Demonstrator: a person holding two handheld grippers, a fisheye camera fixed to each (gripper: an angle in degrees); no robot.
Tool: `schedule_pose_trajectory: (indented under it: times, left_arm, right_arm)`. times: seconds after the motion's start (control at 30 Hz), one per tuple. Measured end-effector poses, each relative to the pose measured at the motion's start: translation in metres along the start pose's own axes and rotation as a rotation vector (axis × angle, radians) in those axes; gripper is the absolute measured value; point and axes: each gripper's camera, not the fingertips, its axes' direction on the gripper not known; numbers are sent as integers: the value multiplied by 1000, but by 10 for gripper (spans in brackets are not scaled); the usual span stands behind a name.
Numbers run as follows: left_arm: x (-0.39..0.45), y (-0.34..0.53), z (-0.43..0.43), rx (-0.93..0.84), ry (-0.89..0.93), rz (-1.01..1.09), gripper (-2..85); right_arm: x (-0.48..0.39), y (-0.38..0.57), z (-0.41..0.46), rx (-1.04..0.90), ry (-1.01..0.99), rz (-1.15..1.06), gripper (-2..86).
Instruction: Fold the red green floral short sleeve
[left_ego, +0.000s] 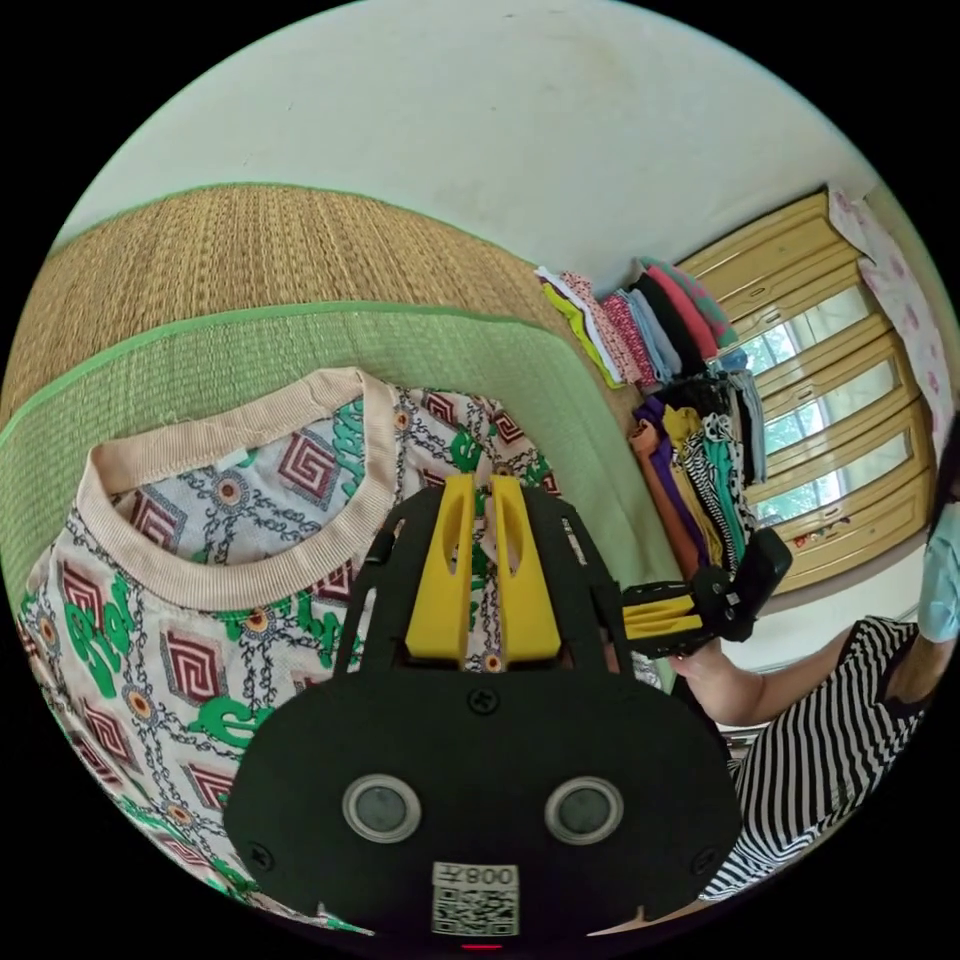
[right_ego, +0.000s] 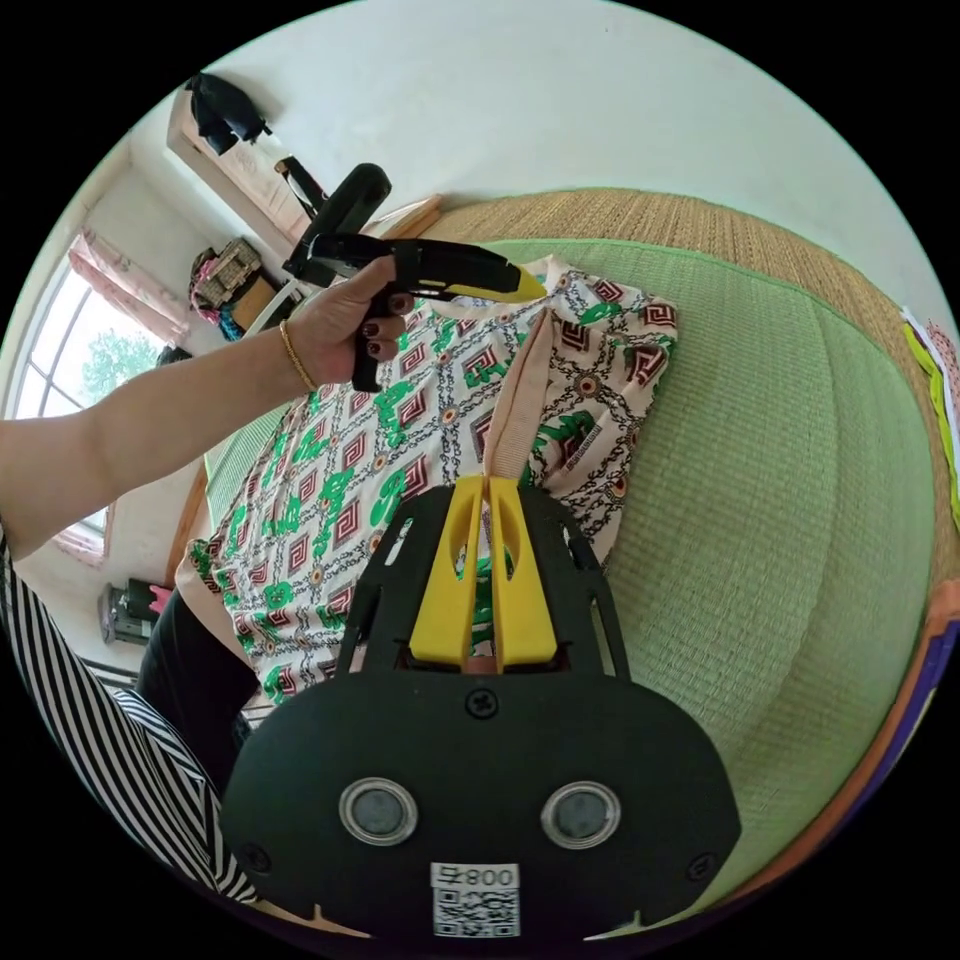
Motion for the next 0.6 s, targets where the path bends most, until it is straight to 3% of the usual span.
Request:
schedule_pose_trajectory:
  times: [0.1, 0.27, 0.47, 0.6]
  left_arm:
    - [2, -6, 5, -20, 27, 53, 27]
    - [-6, -10, 18, -144, -121, 82, 16]
    - [-19, -11, 6, -120, -93, 65, 11]
    - [-13, -20, -7, -32, -5, 82, 25]
  right_arm:
    - [-4, -5, 2, -13, -17, -28, 20]
    - [1, -11, 11, -58, -80, -42, 39]
    - [18, -12, -11, 50, -28, 19, 15]
    - [39, -16, 7, -13, -93, 68, 5]
